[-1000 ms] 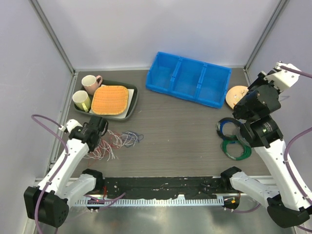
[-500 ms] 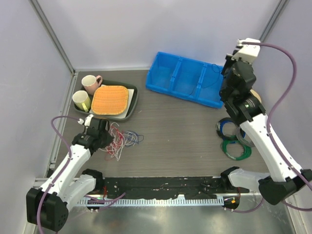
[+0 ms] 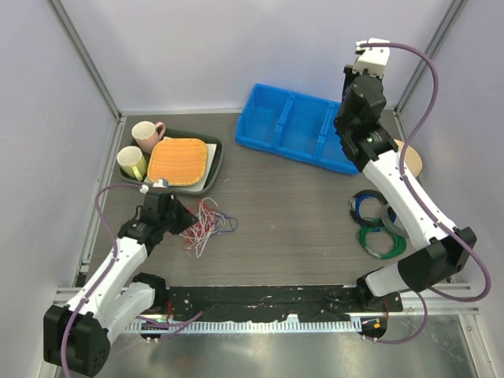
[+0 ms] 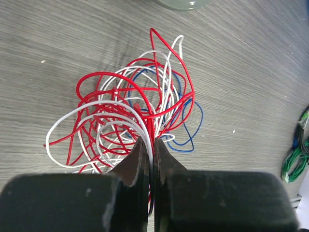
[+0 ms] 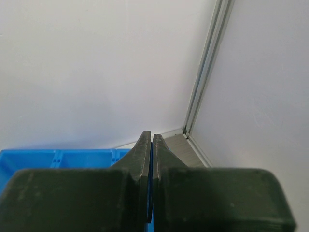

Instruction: Untangle the cables

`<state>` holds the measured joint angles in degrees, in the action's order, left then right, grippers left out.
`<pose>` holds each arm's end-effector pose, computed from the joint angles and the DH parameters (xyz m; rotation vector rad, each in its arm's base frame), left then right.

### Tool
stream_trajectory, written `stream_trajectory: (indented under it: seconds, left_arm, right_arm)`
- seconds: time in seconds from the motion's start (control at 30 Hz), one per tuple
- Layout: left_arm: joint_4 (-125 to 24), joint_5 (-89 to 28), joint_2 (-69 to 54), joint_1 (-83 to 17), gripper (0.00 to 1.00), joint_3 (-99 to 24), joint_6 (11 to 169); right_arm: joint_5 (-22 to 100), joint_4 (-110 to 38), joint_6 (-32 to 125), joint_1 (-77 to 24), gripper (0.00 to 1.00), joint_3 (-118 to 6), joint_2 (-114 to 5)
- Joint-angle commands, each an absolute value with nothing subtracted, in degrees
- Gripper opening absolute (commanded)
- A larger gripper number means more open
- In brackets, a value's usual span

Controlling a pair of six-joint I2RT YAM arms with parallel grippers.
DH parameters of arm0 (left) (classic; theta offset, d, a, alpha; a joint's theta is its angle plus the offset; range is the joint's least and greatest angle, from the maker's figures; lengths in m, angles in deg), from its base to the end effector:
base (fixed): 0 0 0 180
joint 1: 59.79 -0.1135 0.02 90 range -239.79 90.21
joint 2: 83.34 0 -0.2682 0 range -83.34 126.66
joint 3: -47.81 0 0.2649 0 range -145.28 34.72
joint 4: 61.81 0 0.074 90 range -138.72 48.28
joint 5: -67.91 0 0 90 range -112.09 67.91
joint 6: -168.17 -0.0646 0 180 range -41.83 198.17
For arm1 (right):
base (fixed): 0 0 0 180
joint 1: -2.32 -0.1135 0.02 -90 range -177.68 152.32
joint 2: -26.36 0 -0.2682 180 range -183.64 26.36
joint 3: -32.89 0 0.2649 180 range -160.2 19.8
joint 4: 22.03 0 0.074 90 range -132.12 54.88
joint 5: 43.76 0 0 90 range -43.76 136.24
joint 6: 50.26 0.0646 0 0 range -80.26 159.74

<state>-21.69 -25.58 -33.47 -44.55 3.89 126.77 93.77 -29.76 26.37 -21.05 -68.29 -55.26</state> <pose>0.1984 -0.0581 0.1914 -0.6765 2.3630 -0.5877 0.3362 0.0934 0.4916 0.2533 1.4230 -0.4210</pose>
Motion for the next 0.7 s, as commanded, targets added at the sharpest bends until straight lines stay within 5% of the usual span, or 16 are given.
stream_trajectory:
  seconds: [0.0, 0.67]
  left_arm:
    - [-25.86, -28.51, -34.91, -44.59, 0.00, 4.13, 125.02]
    - [-26.92, -27.02, -31.31, -44.59, 0.00, 3.61, 124.05]
  right_arm:
    - [93.09, -25.19, 24.27, -17.91, 0.01, -71.78, -58.89]
    - [87.81, -26.24, 32.44, -7.79, 0.02, -72.93, -74.71]
